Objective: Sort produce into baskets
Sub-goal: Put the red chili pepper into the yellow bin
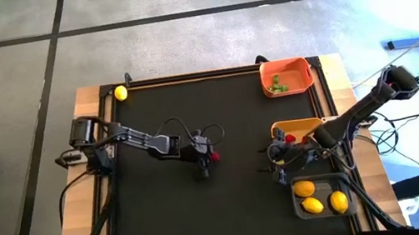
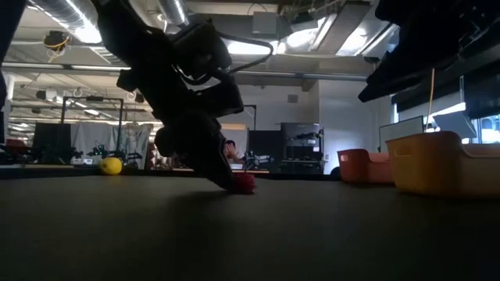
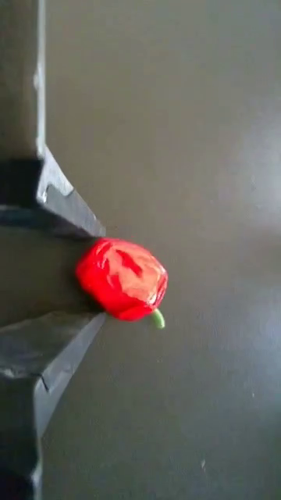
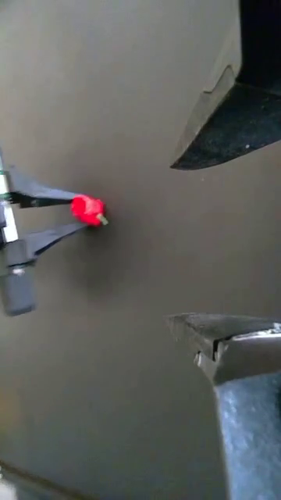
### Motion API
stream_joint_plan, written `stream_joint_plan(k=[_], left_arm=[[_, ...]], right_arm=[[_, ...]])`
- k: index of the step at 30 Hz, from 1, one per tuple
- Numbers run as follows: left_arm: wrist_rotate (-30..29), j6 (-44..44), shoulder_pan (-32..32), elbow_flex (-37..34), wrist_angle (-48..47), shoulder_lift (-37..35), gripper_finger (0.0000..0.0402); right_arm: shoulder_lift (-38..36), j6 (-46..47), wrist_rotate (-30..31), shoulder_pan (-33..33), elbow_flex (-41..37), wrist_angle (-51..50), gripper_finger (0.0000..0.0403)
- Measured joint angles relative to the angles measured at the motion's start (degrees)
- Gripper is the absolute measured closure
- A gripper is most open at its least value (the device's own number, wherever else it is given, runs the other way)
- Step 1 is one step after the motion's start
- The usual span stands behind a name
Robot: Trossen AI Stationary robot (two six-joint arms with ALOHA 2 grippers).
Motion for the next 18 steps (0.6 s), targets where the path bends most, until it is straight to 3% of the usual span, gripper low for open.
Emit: stream_joint_plan(k=[5, 10, 14, 18], left_arm=[[0.1, 3.0, 0.0, -0.2, 1.4, -0.4, 0.0296], [-0.2, 5.5, 0.0, -0.2, 1.5, -0.6, 0.0308], [-0.2, 6.0, 0.2, -0.2, 1.3, -0.6, 0.0299], [-0.4, 6.7, 0.3, 0.0, 1.3, -0.6, 0.0260]], right_arm=[[0.6, -0.5, -0.1, 0.0, 0.0, -0.5, 0.0159], [0.6, -0.7, -0.1, 0.0, 0.0, -0.4, 0.0159], [0.6, -0.7, -0.8, 0.0, 0.0, -0.4, 0.0159], [0.6, -0.7, -1.2, 0.0, 0.0, -0.4, 0.0159]])
